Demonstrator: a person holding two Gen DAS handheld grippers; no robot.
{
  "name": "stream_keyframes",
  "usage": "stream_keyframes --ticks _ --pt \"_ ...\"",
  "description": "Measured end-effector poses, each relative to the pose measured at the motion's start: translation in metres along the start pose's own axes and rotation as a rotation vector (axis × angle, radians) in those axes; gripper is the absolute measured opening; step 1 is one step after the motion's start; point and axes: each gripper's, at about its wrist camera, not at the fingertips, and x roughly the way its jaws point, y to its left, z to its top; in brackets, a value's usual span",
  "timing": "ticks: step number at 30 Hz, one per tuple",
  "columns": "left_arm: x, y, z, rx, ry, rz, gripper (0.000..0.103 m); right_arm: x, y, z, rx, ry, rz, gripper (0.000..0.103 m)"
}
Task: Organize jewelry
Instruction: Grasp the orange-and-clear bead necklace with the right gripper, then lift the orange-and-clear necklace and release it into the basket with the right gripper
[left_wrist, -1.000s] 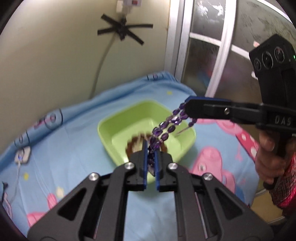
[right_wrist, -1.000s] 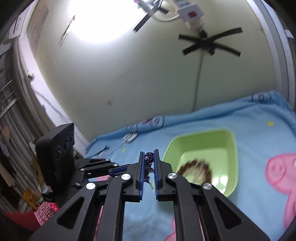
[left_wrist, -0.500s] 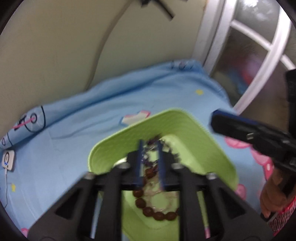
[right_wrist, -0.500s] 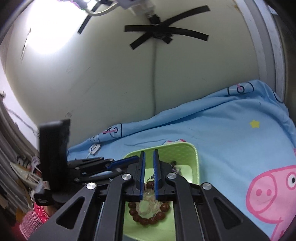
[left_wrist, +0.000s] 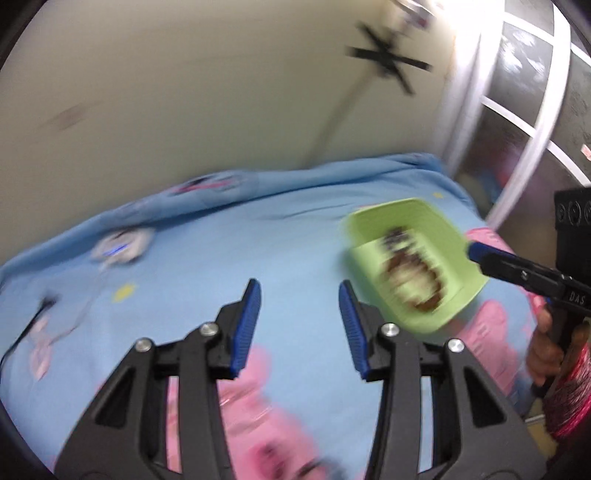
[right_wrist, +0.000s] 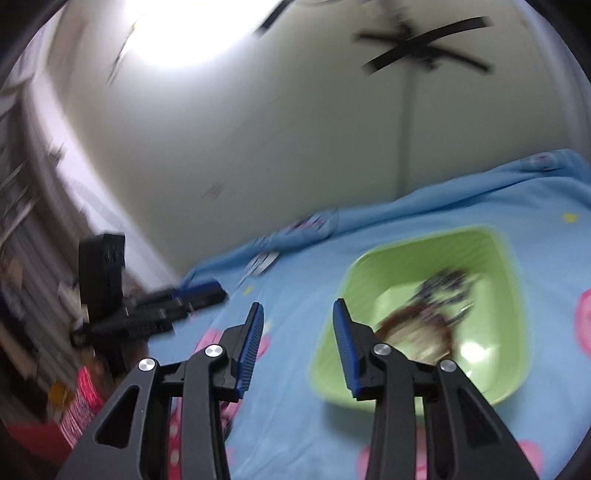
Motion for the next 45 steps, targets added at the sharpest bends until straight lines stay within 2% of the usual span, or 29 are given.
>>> stream_keyframes --ticks 4,7,12,17,20,22,26,29,31,33,35,38,41,45 --pt "-0.039 0.069 -0.059 -0.129 -0.005 0.152 0.042 0.043 0.035 -0.031 -0.091 0.13 0.014 0.021" --pt "-0.056 0.098 -0.097 -0.208 -0.006 0.196 0.042 0.078 0.053 -0.05 -0.132 0.223 0.006 0.021" --pt "-0.065 0.119 -0.143 -0.286 0.002 0.199 0.042 0.117 0.074 -0.064 -0.19 0.303 -0.022 0.021" --pt "-0.057 0.121 -0.158 -0.316 0.003 0.151 0.042 0.167 0.09 -0.06 -0.309 0.336 -0.148 0.021" --pt "-0.055 0.118 -0.158 -0.303 -0.007 0.142 0.042 0.195 0.098 -0.064 -0.368 0.369 -0.194 0.02" --pt "-0.055 0.117 -0.16 -0.297 -0.01 0.141 0.042 0.2 0.107 -0.07 -0.454 0.368 -0.243 0.0" --pt "-0.055 0.109 -0.158 -0.267 -0.016 0.143 0.042 0.189 0.118 -0.071 -0.477 0.385 -0.236 0.0" --pt "-0.057 0.1 -0.152 -0.23 -0.035 0.13 0.042 0.159 0.127 -0.052 -0.413 0.322 -0.168 0.0" --pt "-0.058 0.092 -0.145 -0.199 -0.05 0.12 0.046 0.144 0.137 -0.039 -0.403 0.277 -0.134 0.0" --pt "-0.061 0.081 -0.137 -0.16 -0.078 0.105 0.056 0.127 0.151 -0.023 -0.4 0.234 -0.089 0.0" --pt "-0.063 0.067 -0.13 -0.122 -0.098 0.083 0.056 0.113 0.163 -0.013 -0.405 0.202 -0.059 0.0" --pt "-0.065 0.049 -0.121 -0.07 -0.122 0.057 0.056 0.102 0.179 -0.001 -0.415 0.163 -0.033 0.0" --pt "-0.065 0.03 -0.113 -0.02 -0.139 0.04 0.065 0.085 0.191 0.009 -0.419 0.117 -0.007 0.0" --pt "-0.058 0.006 -0.101 0.052 -0.147 0.032 0.065 0.069 0.202 0.019 -0.417 0.077 0.022 0.0"
